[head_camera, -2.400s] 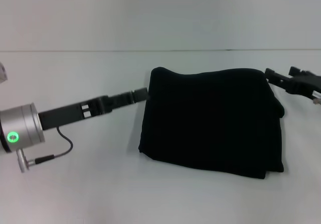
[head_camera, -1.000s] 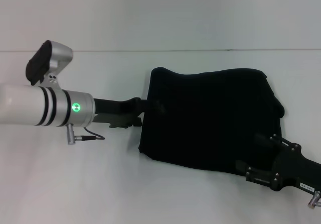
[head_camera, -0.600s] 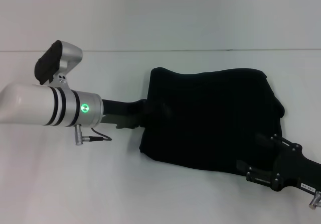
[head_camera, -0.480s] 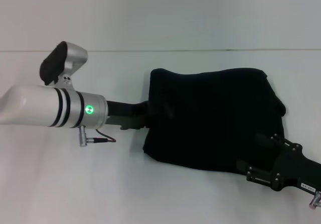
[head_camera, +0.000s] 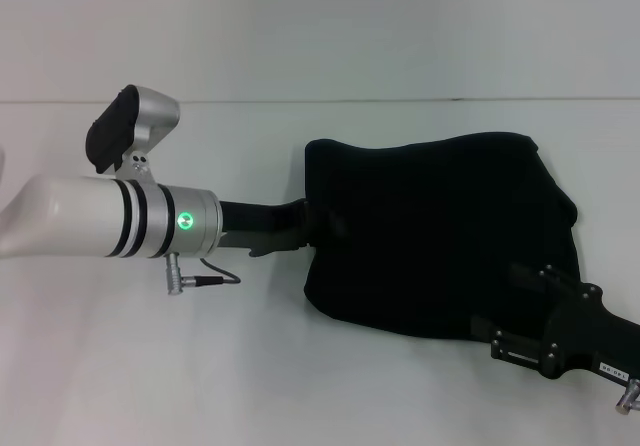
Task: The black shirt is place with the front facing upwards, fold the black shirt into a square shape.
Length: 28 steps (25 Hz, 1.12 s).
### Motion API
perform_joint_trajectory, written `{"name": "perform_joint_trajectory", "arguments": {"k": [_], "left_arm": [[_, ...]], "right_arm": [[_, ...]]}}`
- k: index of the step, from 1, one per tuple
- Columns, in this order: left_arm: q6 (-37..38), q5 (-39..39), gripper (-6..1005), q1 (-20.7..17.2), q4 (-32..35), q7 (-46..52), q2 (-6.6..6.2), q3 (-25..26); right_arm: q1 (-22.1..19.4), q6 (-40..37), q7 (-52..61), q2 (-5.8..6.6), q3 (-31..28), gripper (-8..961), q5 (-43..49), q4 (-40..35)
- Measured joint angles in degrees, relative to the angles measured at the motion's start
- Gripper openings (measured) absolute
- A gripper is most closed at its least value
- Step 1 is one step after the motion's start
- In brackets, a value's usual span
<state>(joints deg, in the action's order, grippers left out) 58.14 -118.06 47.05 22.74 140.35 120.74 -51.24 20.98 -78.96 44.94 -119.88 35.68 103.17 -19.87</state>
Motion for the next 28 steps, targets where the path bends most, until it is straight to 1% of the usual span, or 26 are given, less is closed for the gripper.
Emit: {"name": "perform_joint_trajectory", "arguments": {"k": [4, 7, 13, 17, 19, 24, 26, 28], "left_arm": [[-0.1, 0.5, 299, -0.3, 0.0, -0.5, 0.02, 0.0], [-0.2, 0.8, 102, -0.5, 0.0, -0.9, 0.02, 0.0], [-0.4, 0.9, 93, -0.8, 0.0, -1.0, 0.02, 0.3], [-0.4, 1.5, 87, -2.0, 0.0, -1.3, -0.13, 2.5], [0.4, 2.3, 85, -3.2, 0.0, -2.2, -0.50, 4.3], [3.1, 4.6, 85, -7.1, -0.3, -3.8, -1.99, 7.9], [4.5, 6.2, 86, -9.3, -0.4, -5.1, -2.17, 9.5], [6.2, 8.5, 86, -11.3, -0.7, -7.7, -2.00, 11.3]], "right_arm": [[0.0, 0.0, 0.1, 0.00, 0.0, 915, -0.1, 0.0], [0.1, 0.0, 0.2, 0.00, 0.0, 915, -0.2, 0.0], [0.2, -0.1, 0.2, 0.00, 0.0, 915, -0.3, -0.2], [0.2, -0.1, 0.2, 0.00, -0.6, 915, -0.4, -0.3], [0.4, -0.1, 0.2, -0.01, -1.3, 915, -0.4, -0.4], [0.9, -0.1, 0.2, -0.01, -3.3, 915, -0.4, -0.4], [1.1, -0.1, 0.2, 0.00, -4.2, 915, -0.4, -0.4], [1.4, -0.2, 0.2, 0.00, -5.2, 915, -0.4, -0.2]]}}
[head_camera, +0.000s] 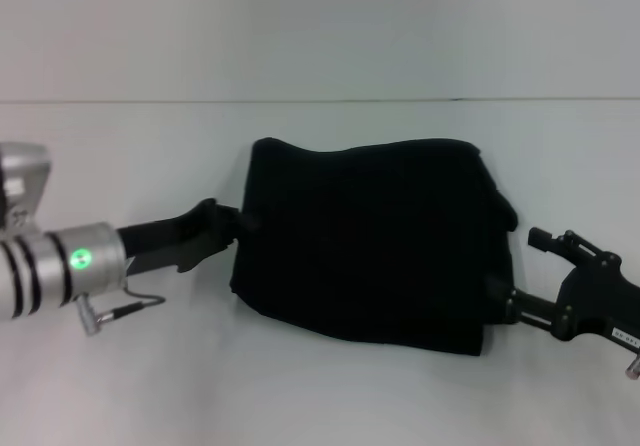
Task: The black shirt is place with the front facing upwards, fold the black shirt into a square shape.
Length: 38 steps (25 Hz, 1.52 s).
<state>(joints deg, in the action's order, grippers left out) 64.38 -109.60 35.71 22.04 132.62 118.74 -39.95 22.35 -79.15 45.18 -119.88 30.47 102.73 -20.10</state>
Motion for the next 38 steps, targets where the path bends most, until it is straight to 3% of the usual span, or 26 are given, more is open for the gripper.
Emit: {"name": "perform_joint_trajectory", "arguments": {"k": [5, 13, 20, 28, 34, 38], "left_arm": [[2.3, 5.2, 86, -3.2, -3.6, -5.8, 0.85, 3.0], [2.5, 6.3, 82, -3.9, -5.7, -7.3, 1.45, 3.6], [7.0, 6.3, 100, -4.6, -4.9, -12.3, 0.20, 4.0], [23.3, 6.5, 449, -9.7, 3.4, -37.5, 0.01, 13.0], [36.7, 1.4, 698, -14.1, 6.3, -65.7, 0.20, 13.1], [35.0, -3.4, 839, -15.1, 6.9, -71.6, 0.91, 12.8]], "right_arm": [[0.5, 0.0, 0.0, -0.09, -2.0, 915, 0.0, 0.4], [0.9, 0.1, 0.0, -0.09, -2.4, 915, 0.0, 1.0], [0.7, 0.1, -0.3, -0.09, -3.7, 915, 0.0, 2.1], [0.5, -0.9, -0.8, -0.09, -3.7, 915, 0.0, 2.4], [-0.2, -2.9, -5.4, -0.15, -3.2, 915, 0.9, 4.0], [-2.1, -3.4, -9.2, -0.22, -3.1, 915, 1.4, 5.7]]}}
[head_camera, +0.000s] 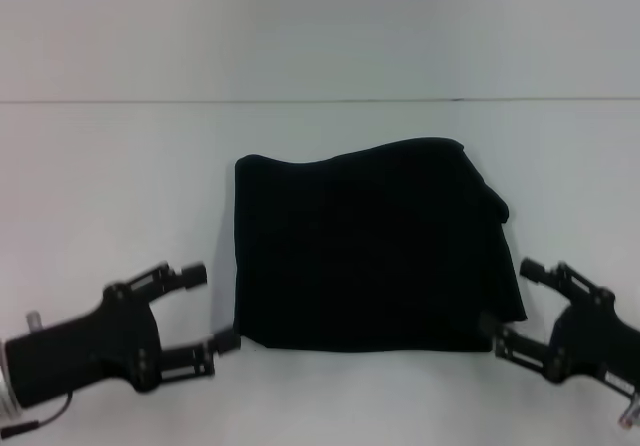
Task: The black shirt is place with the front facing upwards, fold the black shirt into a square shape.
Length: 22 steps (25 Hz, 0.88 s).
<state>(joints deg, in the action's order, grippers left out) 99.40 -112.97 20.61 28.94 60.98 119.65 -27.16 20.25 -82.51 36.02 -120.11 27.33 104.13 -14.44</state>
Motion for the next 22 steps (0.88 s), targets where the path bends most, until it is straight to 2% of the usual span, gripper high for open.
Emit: {"name": "perform_joint_trajectory", "arguments": {"k": [3, 9, 22], "left_arm": [[-2.7, -3.6, 934, -0.4, 0.0, -2.8, 0.59, -0.1], [-7.4, -5.9, 934, -0.9, -0.5, -3.3, 1.36, -0.1], [-7.0, -5.9, 934, -0.7, -0.9, -3.0, 1.38, -0.2]], "right_arm": [[-1.3, 1.6, -2.6, 0.05, 0.0, 915, 0.0, 1.7], [-2.1, 4.9, -5.9, 0.05, -0.2, 915, 0.1, 4.2], [-1.9, 4.8, -5.5, 0.05, -0.4, 915, 0.0, 4.3]]}}
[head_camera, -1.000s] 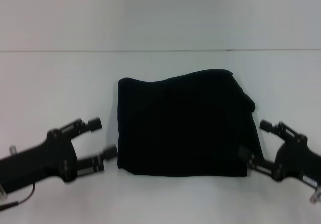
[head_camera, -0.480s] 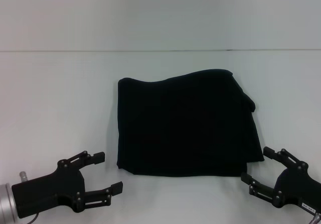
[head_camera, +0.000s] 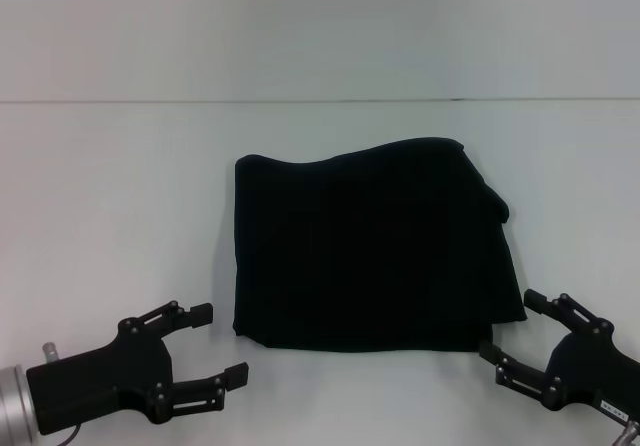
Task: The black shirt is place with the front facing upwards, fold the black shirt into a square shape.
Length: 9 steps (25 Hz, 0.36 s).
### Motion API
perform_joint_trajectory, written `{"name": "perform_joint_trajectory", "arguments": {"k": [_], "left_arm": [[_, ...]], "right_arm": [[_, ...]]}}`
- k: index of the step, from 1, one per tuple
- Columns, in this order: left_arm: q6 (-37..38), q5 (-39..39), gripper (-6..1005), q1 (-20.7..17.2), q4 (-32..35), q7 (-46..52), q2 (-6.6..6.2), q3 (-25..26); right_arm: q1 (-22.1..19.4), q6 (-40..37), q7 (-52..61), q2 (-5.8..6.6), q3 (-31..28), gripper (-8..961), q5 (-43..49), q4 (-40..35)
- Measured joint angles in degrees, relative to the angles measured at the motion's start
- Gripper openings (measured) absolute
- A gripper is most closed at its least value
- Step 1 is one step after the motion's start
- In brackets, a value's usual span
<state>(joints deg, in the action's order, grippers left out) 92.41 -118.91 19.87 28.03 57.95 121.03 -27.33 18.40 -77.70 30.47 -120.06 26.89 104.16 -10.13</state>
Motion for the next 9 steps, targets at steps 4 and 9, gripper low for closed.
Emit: {"name": "perform_joint_trajectory", "arguments": {"k": [4, 9], "left_arm": [[-0.2, 0.0, 934, 0.2, 0.0, 0.1, 0.00, 0.0], [-0.6, 0.0, 934, 0.2, 0.0, 0.1, 0.00, 0.0]], "right_arm": [[0.3, -0.2, 0.0, 0.00, 0.0, 915, -0.2, 0.0], [0.5, -0.4, 0.1, 0.00, 0.0, 915, -0.3, 0.0]]}}
